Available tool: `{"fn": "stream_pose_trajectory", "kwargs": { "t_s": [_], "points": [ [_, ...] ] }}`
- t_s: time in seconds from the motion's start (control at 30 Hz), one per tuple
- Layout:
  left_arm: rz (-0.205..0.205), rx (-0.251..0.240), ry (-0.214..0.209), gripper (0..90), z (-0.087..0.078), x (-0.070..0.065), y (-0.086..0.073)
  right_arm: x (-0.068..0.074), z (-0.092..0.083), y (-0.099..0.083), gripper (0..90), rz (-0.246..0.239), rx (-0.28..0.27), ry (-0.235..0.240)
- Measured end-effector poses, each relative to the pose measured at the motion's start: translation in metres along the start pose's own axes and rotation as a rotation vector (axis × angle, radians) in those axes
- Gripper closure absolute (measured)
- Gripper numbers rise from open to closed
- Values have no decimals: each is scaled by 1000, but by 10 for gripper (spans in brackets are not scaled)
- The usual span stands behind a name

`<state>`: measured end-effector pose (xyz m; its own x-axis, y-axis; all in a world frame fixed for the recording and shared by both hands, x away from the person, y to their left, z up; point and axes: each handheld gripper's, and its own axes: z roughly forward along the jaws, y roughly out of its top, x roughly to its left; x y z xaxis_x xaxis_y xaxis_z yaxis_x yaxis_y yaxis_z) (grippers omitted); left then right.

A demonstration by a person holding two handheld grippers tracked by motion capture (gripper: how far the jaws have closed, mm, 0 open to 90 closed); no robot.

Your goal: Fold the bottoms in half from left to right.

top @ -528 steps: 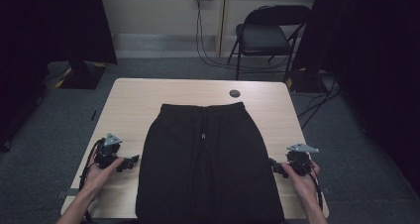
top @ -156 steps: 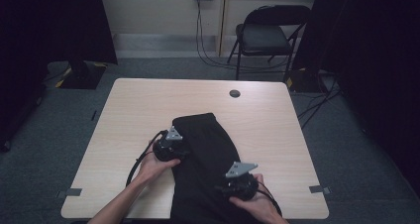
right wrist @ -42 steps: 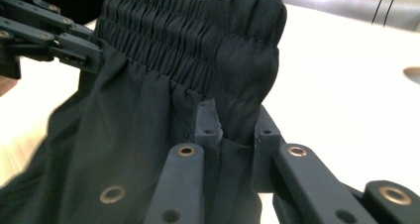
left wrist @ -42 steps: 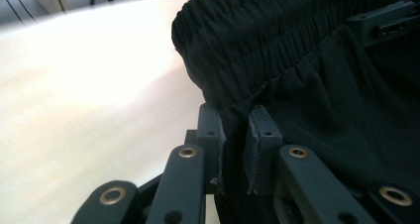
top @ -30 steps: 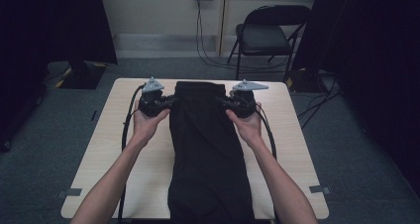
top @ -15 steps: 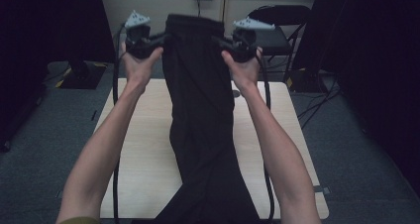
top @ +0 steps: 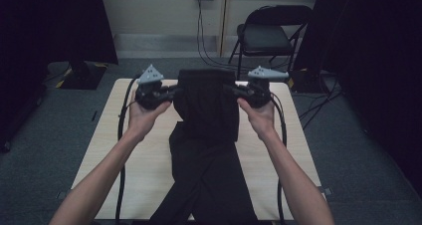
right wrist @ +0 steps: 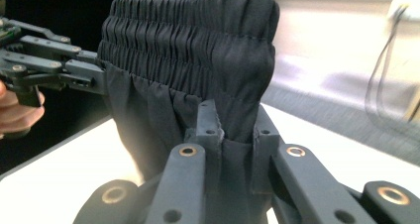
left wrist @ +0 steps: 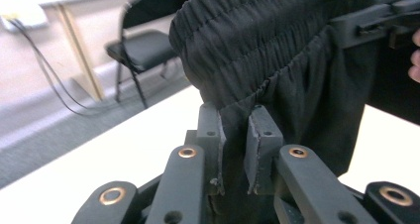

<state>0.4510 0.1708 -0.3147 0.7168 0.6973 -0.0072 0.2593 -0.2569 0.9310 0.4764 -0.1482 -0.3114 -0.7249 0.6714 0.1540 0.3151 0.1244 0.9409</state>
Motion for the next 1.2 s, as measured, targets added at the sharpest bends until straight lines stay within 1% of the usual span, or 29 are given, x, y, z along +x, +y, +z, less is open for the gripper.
{"fn": "stream_pose_trajectory", "kwargs": {
  "t_s": [0.03, 0.07, 0.1, 0.13, 0.17, 0.23, 0.3, 0.37, 0.4, 0.43, 0.47, 0.5, 0.53, 0.57, 0.6, 0.67, 0.7, 0.73, 0.77, 0.83, 0.87, 0.9, 0.93, 0.97, 1.0, 1.07, 1.13, 1.17, 1.2],
  "points": [
    [-17, 10, -20, 792, -5, -6, -8, 3, -3, -6, 797, -1, 9, 13],
    [-22, 15, -35, 792, -10, -13, -17, 8, -8, -13, 797, -17, 26, 25],
    [-16, 21, -41, 792, -15, -20, -25, 13, -14, -20, 797, -15, 35, 40],
    [-21, 52, -44, 792, -19, -26, -33, 17, -18, -27, 797, -11, 44, 57],
    [-44, 81, -50, 792, -21, -32, -42, 23, -22, -34, 797, -19, 65, 69],
    [-60, 138, -79, 790, -23, -42, -67, 35, -28, -52, 796, -28, 113, 88],
    [-104, 163, -117, 788, -23, -46, -90, 42, -30, -69, 796, -33, 157, 99],
    [-157, 219, -148, 786, -21, -51, -116, 47, -30, -94, 796, -17, 203, 112],
    [-167, 250, -150, 785, -19, -53, -127, 49, -27, -110, 796, -3, 231, 113],
    [-170, 278, -152, 784, -17, -55, -137, 49, -23, -124, 796, 29, 254, 118],
    [-172, 310, -155, 782, -14, -56, -147, 49, -19, -136, 795, 41, 282, 120],
    [-192, 339, -158, 779, -10, -55, -155, 48, -13, -148, 795, 49, 313, 118],
    [-189, 354, -154, 778, -7, -55, -159, 47, -7, -158, 795, 56, 342, 117],
    [-169, 369, -156, 774, -4, -54, -161, 46, -1, -167, 794, 53, 370, 114],
    [-148, 386, -135, 772, 0, -53, -161, 45, 5, -174, 794, 49, 394, 103],
    [-148, 432, -104, 768, 11, -47, -165, 39, 17, -185, 794, 77, 422, 99],
    [-139, 464, -67, 766, 19, -42, -169, 37, 21, -187, 793, 67, 431, 94],
    [-125, 472, -59, 761, 26, -39, -171, 33, 27, -187, 793, 55, 426, 95],
    [-114, 460, -45, 759, 31, -34, -170, 30, 33, -186, 793, 52, 422, 85],
    [-82, 465, 19, 759, 44, -25, -164, 24, 46, -182, 793, 17, 413, 36],
    [-76, 454, 52, 758, 51, -17, -162, 20, 54, -180, 793, 16, 409, 16],
    [-114, 426, 102, 756, 67, 0, -158, 15, 62, -178, 793, 29, 401, 2],
    [-114, 426, 102, 756, 67, 0, -158, 15, 62, -178, 793, 29, 401, 2],
    [-107, 424, 121, 756, 75, 9, -155, 5, 77, -172, 793, 62, 390, -25],
    [-98, 422, 144, 753, 83, 17, -152, 0, 84, -169, 792, 70, 385, -44],
    [-141, 385, 180, 749, 98, 31, -150, -6, 97, -164, 791, 59, 373, -82],
    [-139, 373, 196, 740, 110, 38, -146, -15, 107, -159, 791, 61, 370, -119],
    [-141, 358, 202, 723, 114, 41, -145, -20, 111, -157, 791, 42, 373, -139],
    [-150, 358, 198, 686, 117, 44, -144, -25, 115, -154, 791, 44, 375, -158]
  ]
}}
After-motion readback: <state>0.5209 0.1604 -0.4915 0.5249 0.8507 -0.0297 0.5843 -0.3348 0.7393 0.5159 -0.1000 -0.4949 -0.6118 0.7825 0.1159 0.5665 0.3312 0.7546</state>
